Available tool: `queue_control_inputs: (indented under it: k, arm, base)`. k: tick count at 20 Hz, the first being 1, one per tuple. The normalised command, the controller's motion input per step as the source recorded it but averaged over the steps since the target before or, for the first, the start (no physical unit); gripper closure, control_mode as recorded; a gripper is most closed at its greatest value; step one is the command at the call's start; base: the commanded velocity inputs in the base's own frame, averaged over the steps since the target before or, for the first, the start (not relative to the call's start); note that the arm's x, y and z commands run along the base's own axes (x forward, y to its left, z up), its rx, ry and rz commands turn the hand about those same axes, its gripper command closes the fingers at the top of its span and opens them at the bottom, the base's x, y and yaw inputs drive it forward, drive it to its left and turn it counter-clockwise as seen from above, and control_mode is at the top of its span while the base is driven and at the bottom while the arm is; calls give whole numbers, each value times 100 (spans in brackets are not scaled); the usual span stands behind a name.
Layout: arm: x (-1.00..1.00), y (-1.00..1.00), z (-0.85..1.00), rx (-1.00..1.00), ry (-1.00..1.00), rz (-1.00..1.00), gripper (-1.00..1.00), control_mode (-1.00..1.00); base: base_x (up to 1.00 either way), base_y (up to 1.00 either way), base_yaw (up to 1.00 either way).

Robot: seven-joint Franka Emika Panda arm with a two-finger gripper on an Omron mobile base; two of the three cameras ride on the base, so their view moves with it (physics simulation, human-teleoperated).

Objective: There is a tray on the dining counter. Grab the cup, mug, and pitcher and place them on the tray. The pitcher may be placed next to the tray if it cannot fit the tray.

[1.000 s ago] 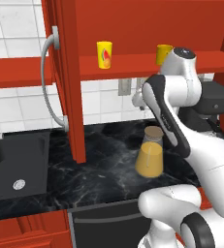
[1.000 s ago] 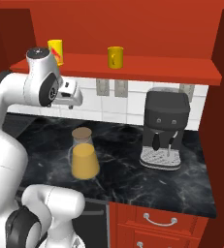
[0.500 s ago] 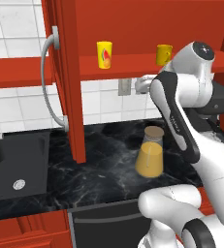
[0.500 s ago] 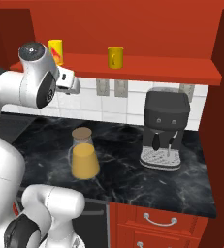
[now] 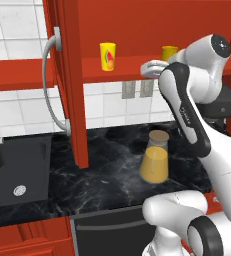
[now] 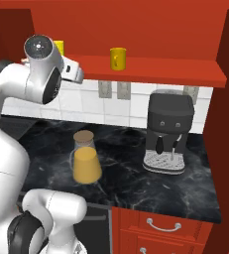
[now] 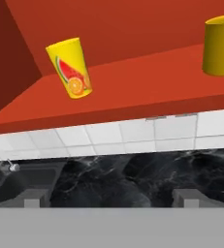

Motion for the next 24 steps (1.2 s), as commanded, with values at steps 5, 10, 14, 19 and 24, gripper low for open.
queue_control_inputs:
  k: [5,10,14,19,24]
  arm:
    - [41,0,32,11,-2,0,-100,-100]
    - [38,0,26,12,0,0,-100,-100]
    - [30,10,16,10,0,0,-100,-100]
    - [24,21,10,9,0,0,-100,-100]
    - [18,21,8,9,0,0,-100,-100]
  base:
    - [0,0,0]
    - [0,0,0]
    - [0,0,0]
    - [0,0,0]
    - [0,0,0]
